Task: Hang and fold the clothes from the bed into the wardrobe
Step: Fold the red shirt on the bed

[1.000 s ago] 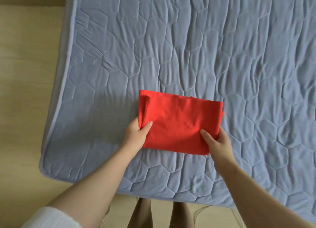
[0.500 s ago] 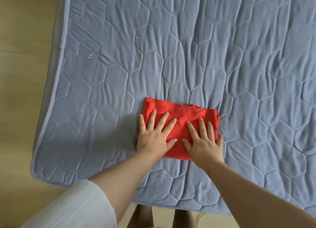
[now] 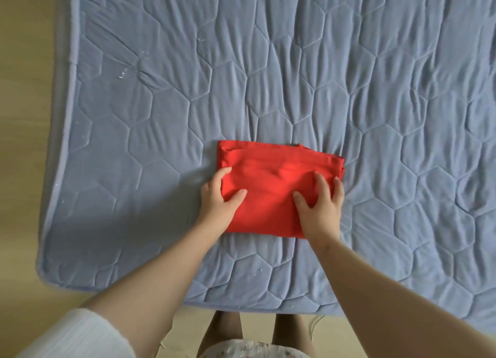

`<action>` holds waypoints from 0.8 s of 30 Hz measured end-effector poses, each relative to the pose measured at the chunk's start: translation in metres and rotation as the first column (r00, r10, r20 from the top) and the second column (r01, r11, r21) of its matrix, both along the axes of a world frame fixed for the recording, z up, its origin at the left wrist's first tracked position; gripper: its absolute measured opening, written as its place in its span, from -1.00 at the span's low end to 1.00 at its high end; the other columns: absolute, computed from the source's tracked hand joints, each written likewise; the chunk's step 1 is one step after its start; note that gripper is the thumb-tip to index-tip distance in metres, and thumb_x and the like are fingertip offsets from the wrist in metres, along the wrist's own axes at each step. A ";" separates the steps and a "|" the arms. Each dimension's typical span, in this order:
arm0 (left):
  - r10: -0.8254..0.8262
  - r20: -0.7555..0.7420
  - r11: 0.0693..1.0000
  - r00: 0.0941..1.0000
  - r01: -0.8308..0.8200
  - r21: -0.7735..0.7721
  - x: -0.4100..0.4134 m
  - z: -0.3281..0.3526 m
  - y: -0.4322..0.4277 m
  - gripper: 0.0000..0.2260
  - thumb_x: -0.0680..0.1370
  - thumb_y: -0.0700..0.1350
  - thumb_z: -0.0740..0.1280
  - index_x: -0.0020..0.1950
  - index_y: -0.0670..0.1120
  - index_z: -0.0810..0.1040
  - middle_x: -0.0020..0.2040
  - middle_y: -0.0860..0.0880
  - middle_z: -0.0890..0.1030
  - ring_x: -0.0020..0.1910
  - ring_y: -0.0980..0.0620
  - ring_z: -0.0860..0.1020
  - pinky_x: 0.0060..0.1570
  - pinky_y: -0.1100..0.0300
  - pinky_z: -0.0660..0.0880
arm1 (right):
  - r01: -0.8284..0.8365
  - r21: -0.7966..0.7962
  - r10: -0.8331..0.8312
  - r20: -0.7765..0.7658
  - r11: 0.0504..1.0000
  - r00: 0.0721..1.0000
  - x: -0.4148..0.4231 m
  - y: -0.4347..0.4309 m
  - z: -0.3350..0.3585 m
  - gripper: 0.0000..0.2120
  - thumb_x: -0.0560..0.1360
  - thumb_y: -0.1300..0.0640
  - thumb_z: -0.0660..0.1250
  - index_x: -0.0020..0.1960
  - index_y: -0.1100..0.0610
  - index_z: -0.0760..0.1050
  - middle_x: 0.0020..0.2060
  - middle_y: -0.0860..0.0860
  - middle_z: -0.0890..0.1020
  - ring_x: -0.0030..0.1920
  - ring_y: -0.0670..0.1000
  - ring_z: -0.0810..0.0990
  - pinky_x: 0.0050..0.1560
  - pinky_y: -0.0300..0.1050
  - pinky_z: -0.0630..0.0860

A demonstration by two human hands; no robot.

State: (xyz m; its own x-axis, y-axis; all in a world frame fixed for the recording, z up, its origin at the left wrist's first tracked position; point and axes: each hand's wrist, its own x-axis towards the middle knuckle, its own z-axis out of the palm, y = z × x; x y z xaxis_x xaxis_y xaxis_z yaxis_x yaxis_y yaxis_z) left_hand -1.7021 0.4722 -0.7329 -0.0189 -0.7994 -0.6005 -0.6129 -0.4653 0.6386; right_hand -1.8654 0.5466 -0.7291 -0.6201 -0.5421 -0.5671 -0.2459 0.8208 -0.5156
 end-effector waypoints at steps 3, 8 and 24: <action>0.314 -0.121 0.909 0.942 -0.261 0.326 -0.001 0.017 -0.016 -0.52 0.40 -0.16 0.48 0.19 0.01 0.31 -0.05 0.04 0.53 -0.16 0.12 0.55 -0.15 0.20 0.50 | 0.453 -0.025 -0.440 0.197 0.891 0.876 -0.011 -0.008 0.018 -0.33 0.39 0.07 0.45 0.40 0.11 0.23 0.34 0.13 0.33 0.29 0.10 0.39 0.24 -0.24 0.25; 0.329 -0.242 0.797 0.913 -0.131 0.590 0.024 0.073 -0.039 -0.81 0.44 -0.20 0.41 0.04 -0.15 0.59 -0.30 -0.08 0.68 -0.37 0.01 0.64 -0.27 0.14 0.60 | 0.445 0.392 -0.577 0.689 0.805 0.438 -0.017 -0.012 0.088 -0.62 0.28 0.09 0.47 0.06 0.13 0.53 -0.20 0.12 0.70 -0.28 0.12 0.68 -0.35 0.00 0.61; 0.617 -0.711 0.713 0.337 -0.622 0.324 0.167 0.442 -0.046 -0.69 0.49 -0.11 0.25 -0.35 -0.17 0.68 -0.33 -0.10 0.68 -0.40 0.00 0.65 -0.48 0.18 0.56 | 0.189 -0.229 0.135 0.901 0.955 0.412 0.089 -0.139 0.445 -0.89 0.43 0.23 0.21 -0.14 0.16 0.51 -0.45 0.09 0.64 -0.28 0.12 0.57 -0.06 0.06 0.51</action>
State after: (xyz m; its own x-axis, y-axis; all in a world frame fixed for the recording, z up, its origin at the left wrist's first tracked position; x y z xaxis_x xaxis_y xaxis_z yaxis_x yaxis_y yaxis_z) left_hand -1.5355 0.4261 -0.2910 0.0658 -0.7815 -0.6204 0.5341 -0.4976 0.6835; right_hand -1.7768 0.4073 -0.2841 0.1475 -0.7511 -0.6435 0.5130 0.6143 -0.5995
